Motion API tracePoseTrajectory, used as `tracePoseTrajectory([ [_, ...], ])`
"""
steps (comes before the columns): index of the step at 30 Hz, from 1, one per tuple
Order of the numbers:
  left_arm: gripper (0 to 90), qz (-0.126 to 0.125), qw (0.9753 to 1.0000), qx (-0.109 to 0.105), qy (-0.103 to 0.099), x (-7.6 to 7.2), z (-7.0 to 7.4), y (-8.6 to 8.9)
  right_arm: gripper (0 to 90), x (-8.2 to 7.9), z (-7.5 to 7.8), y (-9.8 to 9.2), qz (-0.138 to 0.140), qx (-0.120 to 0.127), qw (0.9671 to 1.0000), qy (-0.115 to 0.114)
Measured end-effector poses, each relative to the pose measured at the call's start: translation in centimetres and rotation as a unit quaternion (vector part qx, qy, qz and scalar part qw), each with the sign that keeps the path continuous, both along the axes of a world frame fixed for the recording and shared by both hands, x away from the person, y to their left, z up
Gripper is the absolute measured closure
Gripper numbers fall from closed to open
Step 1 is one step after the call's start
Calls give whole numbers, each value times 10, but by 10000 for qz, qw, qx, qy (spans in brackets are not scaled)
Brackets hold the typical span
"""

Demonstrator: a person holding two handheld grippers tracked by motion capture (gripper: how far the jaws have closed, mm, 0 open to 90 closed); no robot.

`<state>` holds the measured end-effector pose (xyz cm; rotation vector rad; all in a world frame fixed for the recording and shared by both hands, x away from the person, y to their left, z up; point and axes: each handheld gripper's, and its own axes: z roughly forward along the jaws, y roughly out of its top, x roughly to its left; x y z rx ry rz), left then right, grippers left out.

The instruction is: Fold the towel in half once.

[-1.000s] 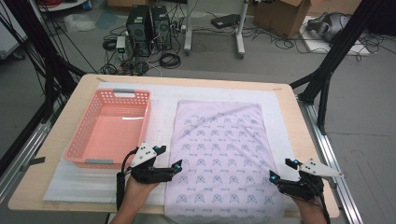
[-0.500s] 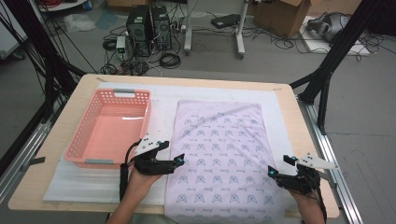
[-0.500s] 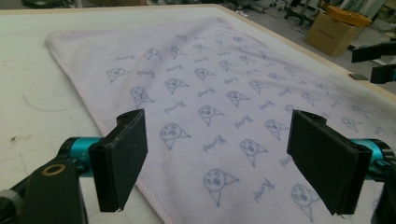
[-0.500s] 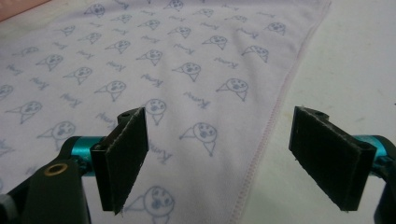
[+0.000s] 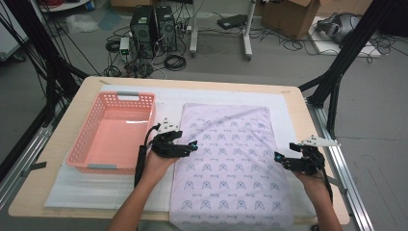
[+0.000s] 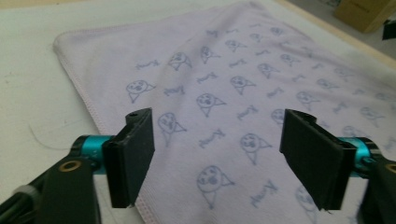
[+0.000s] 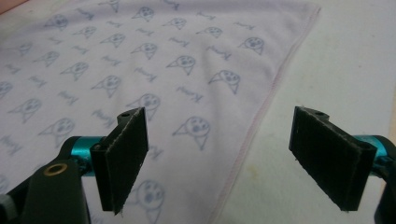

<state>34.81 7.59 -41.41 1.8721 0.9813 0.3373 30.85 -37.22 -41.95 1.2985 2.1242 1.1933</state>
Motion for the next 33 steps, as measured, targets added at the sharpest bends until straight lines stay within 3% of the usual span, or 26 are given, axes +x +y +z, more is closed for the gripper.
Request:
tracePoseTrajectory([
  [2,311,117,9998,141,115,10,-2,-2,187,11,-1,0,-57,-29,9999,82],
  [7,324,451,9983,230,273,30,-9,-5,188,33,-4,1,-198,-38,9993,310],
  [11,317,744,9964,93,392,44,-12,-3,193,48,-8,1,-198,66,9984,517],
  [17,304,1036,9922,433,541,59,-23,-3,197,62,-13,7,-271,29,9974,664],
  [21,330,1202,9889,632,601,65,-32,-2,285,70,-17,12,-396,-134,9965,729],
  [24,383,1180,9890,788,425,66,-34,-4,343,75,-17,14,-595,-212,9955,704],
  [27,437,1065,9882,1077,231,64,-34,-6,378,81,-20,17,-746,-285,9937,787],
  [29,503,943,9897,1059,200,64,-34,-6,396,84,-23,22,-766,-400,9930,804],
  [31,578,915,9902,1036,189,64,-34,-8,431,86,-23,28,-776,-665,9920,737],
  [33,712,927,9908,950,246,64,-33,-8,544,86,-22,32,-686,-798,9921,689],
])
